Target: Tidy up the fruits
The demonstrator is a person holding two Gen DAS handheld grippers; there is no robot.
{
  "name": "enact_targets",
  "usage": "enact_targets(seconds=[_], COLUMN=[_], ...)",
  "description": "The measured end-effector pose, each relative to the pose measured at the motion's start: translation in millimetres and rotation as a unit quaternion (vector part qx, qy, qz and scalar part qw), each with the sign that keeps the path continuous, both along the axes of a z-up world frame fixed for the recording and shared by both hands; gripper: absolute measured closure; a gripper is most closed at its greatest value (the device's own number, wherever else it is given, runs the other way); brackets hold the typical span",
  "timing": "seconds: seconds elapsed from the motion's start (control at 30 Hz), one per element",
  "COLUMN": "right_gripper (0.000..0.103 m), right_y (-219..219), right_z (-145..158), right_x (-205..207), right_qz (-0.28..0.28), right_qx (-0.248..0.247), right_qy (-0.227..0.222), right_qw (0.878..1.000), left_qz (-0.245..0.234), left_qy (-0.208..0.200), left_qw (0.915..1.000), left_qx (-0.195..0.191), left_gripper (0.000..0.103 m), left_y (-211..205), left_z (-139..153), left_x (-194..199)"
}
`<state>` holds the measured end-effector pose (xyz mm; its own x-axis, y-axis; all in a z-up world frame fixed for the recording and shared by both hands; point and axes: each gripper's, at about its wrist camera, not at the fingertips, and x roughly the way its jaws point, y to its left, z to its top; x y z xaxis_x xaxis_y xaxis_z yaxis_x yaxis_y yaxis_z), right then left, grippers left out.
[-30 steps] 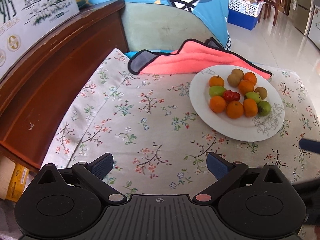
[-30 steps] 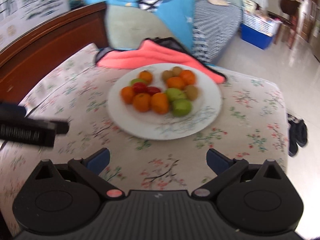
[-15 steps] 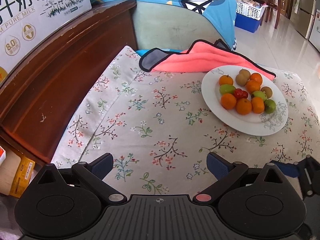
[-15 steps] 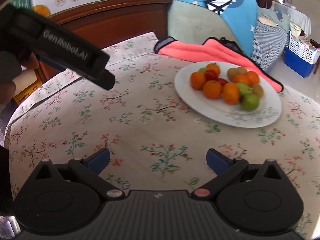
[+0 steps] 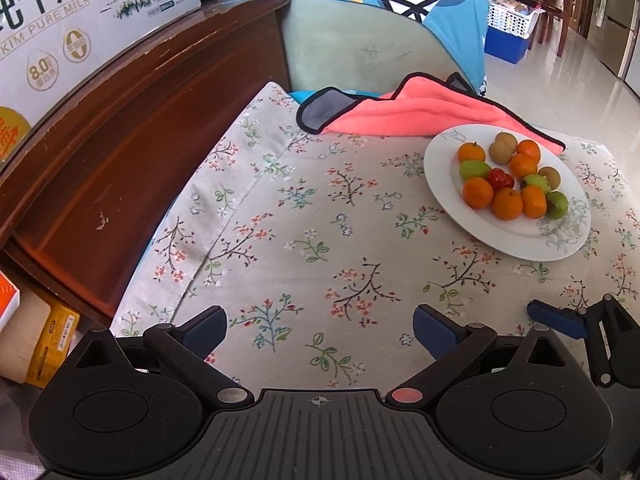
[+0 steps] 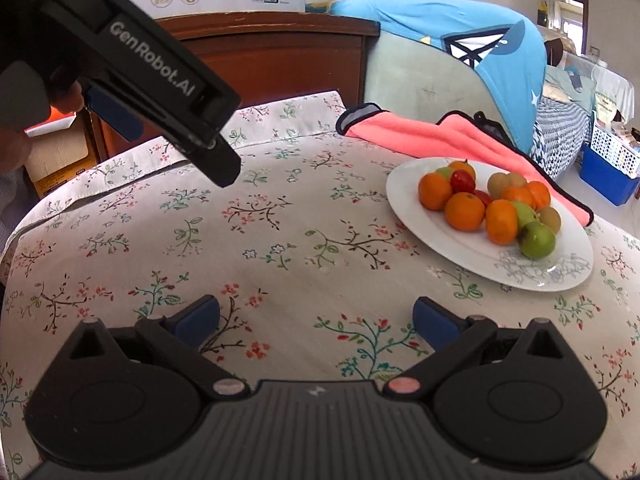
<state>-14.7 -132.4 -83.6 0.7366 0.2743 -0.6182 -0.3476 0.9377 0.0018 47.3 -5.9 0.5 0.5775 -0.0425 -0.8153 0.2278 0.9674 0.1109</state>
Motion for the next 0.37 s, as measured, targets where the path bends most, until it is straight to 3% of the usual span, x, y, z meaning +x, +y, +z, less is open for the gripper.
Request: enact_targets(seconds=[0.37], right_gripper=[0.001], right_y=[-0.3], right_z=[-2.3], right_x=[1.6], right_qz=[0.004], right_qx=[0.003], right_qy=[0.002], right_qw=[1.000], left_qz=[0.001], left_qy=[0.003], left_qw=[1.0000], left_qx=[0.004], left_gripper=[0.002], left_y=[2.6], left_z=[-5.5], left_x=[0.1])
